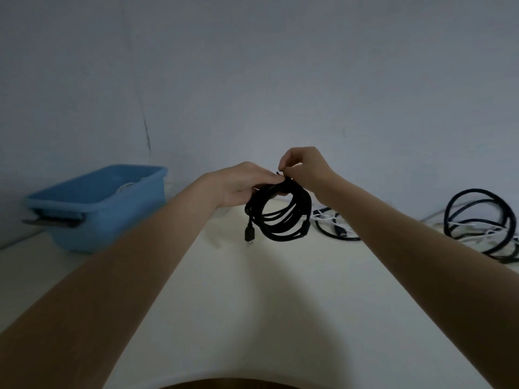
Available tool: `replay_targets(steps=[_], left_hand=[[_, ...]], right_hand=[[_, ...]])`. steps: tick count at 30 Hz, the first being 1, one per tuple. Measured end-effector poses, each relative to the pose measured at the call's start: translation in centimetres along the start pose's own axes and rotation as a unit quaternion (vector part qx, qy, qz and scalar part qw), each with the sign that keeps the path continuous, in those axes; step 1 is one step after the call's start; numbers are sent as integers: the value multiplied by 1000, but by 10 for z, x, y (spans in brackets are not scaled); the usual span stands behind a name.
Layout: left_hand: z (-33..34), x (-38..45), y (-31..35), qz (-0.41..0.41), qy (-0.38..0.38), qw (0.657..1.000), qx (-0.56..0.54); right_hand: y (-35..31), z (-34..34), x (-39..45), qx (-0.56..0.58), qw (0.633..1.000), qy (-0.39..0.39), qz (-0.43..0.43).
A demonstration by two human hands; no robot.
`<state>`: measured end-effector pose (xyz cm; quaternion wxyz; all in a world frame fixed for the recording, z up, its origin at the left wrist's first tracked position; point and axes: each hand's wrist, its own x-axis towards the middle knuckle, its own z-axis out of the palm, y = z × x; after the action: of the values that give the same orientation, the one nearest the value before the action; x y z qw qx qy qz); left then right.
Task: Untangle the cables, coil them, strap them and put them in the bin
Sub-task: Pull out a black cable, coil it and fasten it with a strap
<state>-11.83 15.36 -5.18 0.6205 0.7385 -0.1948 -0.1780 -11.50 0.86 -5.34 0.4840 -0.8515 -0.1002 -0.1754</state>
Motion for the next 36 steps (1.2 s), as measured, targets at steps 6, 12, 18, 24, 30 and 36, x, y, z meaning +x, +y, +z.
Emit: replay_targets(steps=[6,12,18,24,30,36], left_hand=[[-46,-22,-1,6,121,992,23],[-113,-32,10,32,257,964,-66],[-165,-27,-2,28,336,937,-94],[-226,-28,-5,-11,376,917,136],[-273,-42,-27,-123,408,882,202],[-292,-45,-52,-243,364,852,286]], right_hand=[[-28,47,20,116,992,-42,-16],[-33,88,36,253,946,-202,-20],[-54,158,61,438,890,-98,85],[-78,234,94,476,865,-40,153],[-95,292,131,413,892,-58,172],[-81,303,142,-76,977,-197,-19]])
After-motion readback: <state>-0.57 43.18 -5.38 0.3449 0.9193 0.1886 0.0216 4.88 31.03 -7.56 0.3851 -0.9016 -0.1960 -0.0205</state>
